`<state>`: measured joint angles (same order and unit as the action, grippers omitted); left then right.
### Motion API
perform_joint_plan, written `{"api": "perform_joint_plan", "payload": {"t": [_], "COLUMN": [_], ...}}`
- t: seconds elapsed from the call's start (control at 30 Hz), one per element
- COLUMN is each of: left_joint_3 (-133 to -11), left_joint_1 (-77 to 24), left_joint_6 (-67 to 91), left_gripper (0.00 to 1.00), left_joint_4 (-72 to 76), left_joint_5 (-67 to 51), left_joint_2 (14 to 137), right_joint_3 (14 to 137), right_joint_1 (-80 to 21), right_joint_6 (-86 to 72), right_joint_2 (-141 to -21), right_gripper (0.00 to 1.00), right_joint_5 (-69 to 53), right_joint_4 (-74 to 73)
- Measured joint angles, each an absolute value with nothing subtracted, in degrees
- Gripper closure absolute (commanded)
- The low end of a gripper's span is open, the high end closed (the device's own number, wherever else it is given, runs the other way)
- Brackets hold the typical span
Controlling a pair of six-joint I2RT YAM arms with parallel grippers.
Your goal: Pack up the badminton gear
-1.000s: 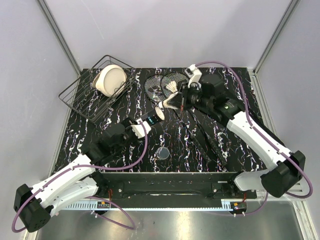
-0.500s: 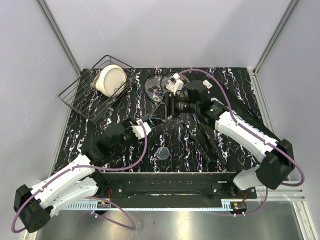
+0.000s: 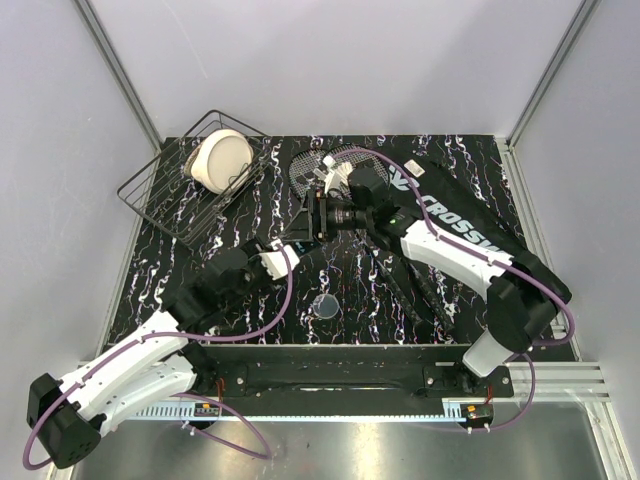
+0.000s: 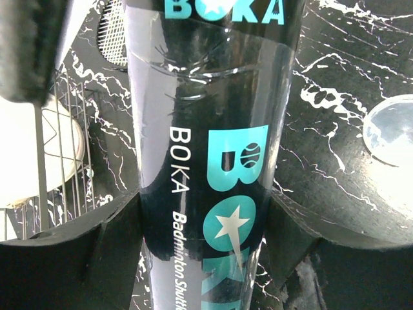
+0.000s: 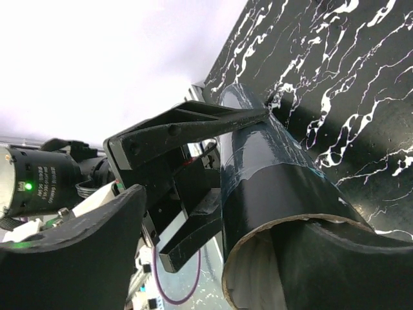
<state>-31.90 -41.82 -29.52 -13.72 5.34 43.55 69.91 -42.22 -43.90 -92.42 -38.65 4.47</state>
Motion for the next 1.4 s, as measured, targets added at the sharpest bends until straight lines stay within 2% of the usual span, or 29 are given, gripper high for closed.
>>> {"api": "perform_joint_plan", "payload": {"t": [0.17,0.23,0.37,0.5,0.6,0.7,0.87,0.93,1.07,1.2,1.4], "left_joint_3": [-31.9,-31.97,-32.56,-32.67,-32.67,-32.67,-32.67,-32.67,-32.67,-32.67,-32.67], "left_joint_1": [-42.04,-42.11,-42.13,-42.13,-42.13,-42.13,-42.13,-42.13,-42.13,-42.13,-42.13], "left_joint_6": [-29.04,-28.49,-27.9,-27.31,-27.11,-27.03,-26.89,-26.89,-26.83,-26.46,-26.33], "left_gripper": [1.0,1.0,1.0,1.0,1.0,1.0,1.0,1.0,1.0,1.0,1.0], "left_joint_4": [-11.88,-10.85,-10.61,-10.44,-10.13,-9.76,-9.3,-9.32,-9.3,-9.28,-9.28], "left_joint_5": [7.29,8.69,10.68,11.4,11.46,11.46,11.4,11.38,11.18,10.72,10.28], "left_joint_2": [43.92,44.77,46.57,46.63,46.46,45.93,45.23,45.17,45.06,45.06,45.04], "right_joint_3": [68.07,66.96,68.23,76.4,88.71,110.06,142.76,151.59,152.55,147.87,147.15], "right_joint_1": [-39.59,-35.38,-26.94,-26.02,-26.65,-26.76,-26.74,-26.74,-26.76,-26.85,-27.68], "right_joint_6": [-44.97,-46.33,-47.35,-47.24,-47.99,-48.75,-48.69,-48.4,-47.09,-45.19,-42.28], "right_joint_2": [-88.79,-85.62,-83.61,-89.23,-98.35,-113.34,-137.47,-145.03,-150.43,-150.45,-150.39], "right_gripper": [0.09,0.0,0.0,0.0,0.0,0.0,0.0,0.0,0.0,0.0,0.0], "right_joint_5": [-33.69,-29.28,-18.63,-5.93,5.54,16.01,25.56,27.4,27.53,27.64,31.09], "right_joint_4": [4.23,3.09,-0.84,-9.28,-19.16,-32.75,-49.89,-54.46,-56.73,-53.91,-50.24]}}
